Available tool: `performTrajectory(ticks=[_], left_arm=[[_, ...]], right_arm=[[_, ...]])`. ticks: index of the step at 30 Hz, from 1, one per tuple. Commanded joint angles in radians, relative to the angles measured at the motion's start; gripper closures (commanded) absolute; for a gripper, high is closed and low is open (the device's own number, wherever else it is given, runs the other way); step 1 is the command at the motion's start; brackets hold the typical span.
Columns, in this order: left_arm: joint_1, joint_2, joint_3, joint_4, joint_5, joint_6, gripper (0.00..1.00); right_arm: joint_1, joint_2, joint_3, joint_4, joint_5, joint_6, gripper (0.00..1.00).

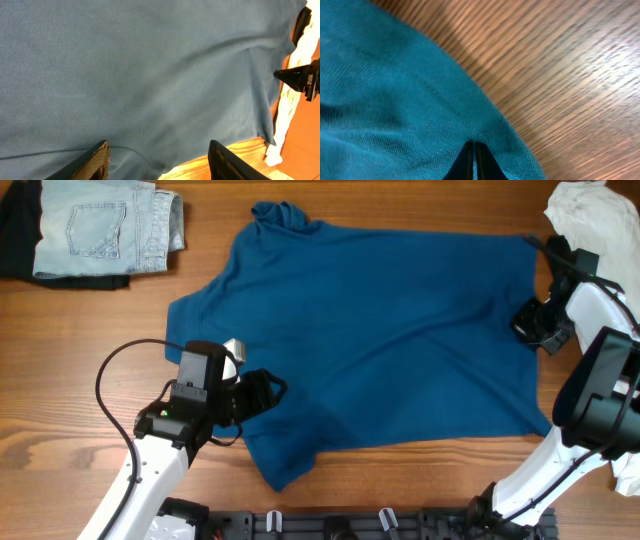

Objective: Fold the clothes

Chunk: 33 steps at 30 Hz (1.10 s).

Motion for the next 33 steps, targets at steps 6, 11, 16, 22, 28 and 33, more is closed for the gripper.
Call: performTrajectory(ticks=[6,11,16,22,28,33], left_arm=[[-0.005,0.001,-0.002,-0.014,-0.006,0.020,0.37],[-0.005,0.001,-0.002,-0.014,-0.006,0.020,0.37],[-0.005,0.001,-0.002,-0.010,0.001,0.045,0.37],[-0.005,0.001,0.025,0.010,0.028,0.105,0.37],[-0.005,0.001,0.076,0.004,0.011,0.147,0.38],[-0.005,0.001,0.083,-0.002,-0.006,0.143,0.46]], right_arm=[[-0.074,0.058,-0.047,-0.004,0.165,0.049,0.96],[-0.074,0.056,-0.013,-0.024,0.166,0.048,0.96],[-0.075,0.029,0.089,-0.119,0.166,0.051,0.96],[-0.074,-0.092,0.151,-0.206,0.165,0.060,0.94],[-0.074,-0.302,0.151,-0.196,0.001,0.012,0.28],[-0.068,-0.378,0.151,-0.195,-0.221,-0.061,0.23]])
